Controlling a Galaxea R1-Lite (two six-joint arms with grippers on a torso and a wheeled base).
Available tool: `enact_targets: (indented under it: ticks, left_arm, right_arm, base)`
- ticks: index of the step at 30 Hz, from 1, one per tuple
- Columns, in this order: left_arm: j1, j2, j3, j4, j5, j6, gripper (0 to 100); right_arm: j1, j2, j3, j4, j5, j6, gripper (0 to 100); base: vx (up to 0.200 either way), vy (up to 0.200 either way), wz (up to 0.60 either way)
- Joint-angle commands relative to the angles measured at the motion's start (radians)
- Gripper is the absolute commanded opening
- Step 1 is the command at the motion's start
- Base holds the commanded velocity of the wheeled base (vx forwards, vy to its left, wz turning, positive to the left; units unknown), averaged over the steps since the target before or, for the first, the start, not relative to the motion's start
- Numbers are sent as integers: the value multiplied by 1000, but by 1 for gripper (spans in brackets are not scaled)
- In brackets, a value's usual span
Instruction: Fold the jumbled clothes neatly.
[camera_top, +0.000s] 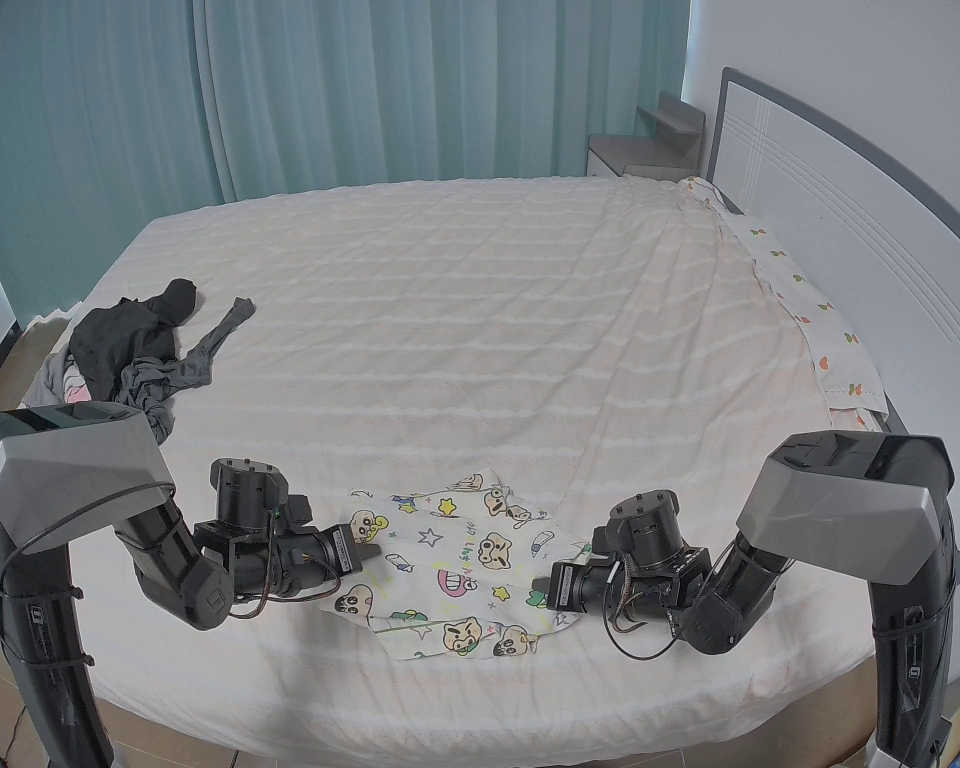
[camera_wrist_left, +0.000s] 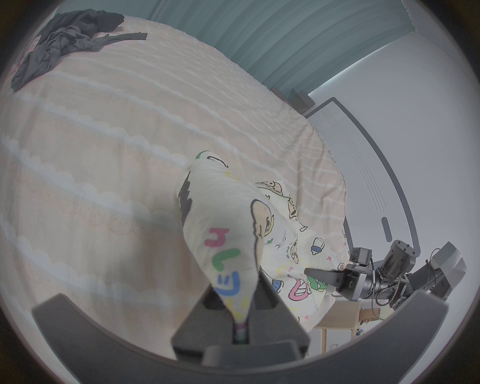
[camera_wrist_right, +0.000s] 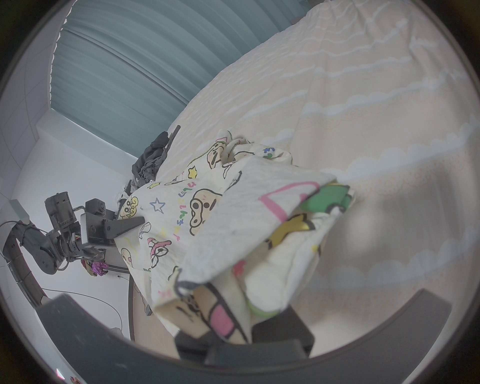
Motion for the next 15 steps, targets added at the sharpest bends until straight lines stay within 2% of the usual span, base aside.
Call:
enact_targets:
  ticks: [1,15]
  left_arm:
    - [0,-5,0,-2,1,0,0]
    - [-1,-5,-1,-1,14,1,0]
  right_arm:
    - [0,-2,1,-1,1,0,0]
    - [0,-2,3,1,1,2,0]
  base:
    - [0,0,0]
    - [0,0,0]
